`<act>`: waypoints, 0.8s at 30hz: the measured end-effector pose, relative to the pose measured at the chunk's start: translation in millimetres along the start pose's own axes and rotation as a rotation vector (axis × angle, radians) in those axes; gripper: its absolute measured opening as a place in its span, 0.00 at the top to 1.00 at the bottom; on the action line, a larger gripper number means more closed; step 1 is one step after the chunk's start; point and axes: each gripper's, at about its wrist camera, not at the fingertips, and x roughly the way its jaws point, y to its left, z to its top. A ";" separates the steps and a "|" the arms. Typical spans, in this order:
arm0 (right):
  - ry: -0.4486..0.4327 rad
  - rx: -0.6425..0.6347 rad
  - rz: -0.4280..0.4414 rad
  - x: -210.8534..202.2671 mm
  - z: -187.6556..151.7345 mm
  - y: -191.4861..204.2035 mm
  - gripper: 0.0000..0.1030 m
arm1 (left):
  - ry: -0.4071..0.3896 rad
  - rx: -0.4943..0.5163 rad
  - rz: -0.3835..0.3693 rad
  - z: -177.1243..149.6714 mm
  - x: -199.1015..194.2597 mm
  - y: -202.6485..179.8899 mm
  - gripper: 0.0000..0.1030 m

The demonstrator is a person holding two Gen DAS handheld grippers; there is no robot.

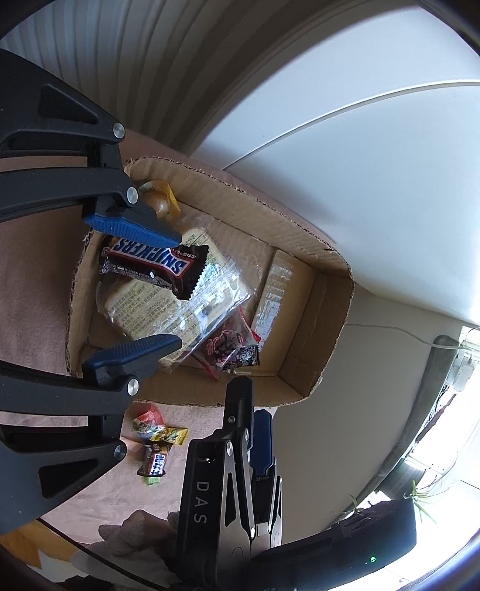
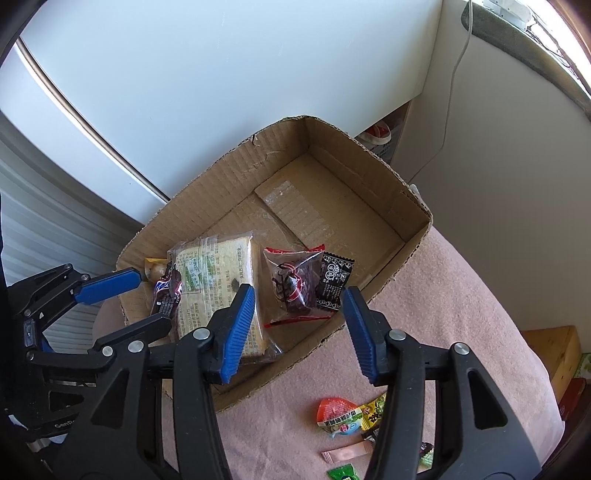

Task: Organize snacks
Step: 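Withdraw both grippers from the box back over the remaining snacks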

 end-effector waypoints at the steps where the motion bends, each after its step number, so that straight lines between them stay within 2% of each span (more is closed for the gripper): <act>1: -0.003 0.003 -0.001 -2.9 -1.5 -1.5 0.49 | -0.002 0.002 -0.002 0.1 -1.1 -1.4 0.54; 11: -0.028 0.072 -0.019 -35.5 -32.8 -38.5 0.49 | -0.005 0.047 -0.044 -0.2 -2.7 -28.2 0.54; 24: -0.002 0.231 -0.086 -60.3 -111.8 -118.0 0.49 | 0.036 0.146 -0.130 -11.9 7.0 -84.5 0.54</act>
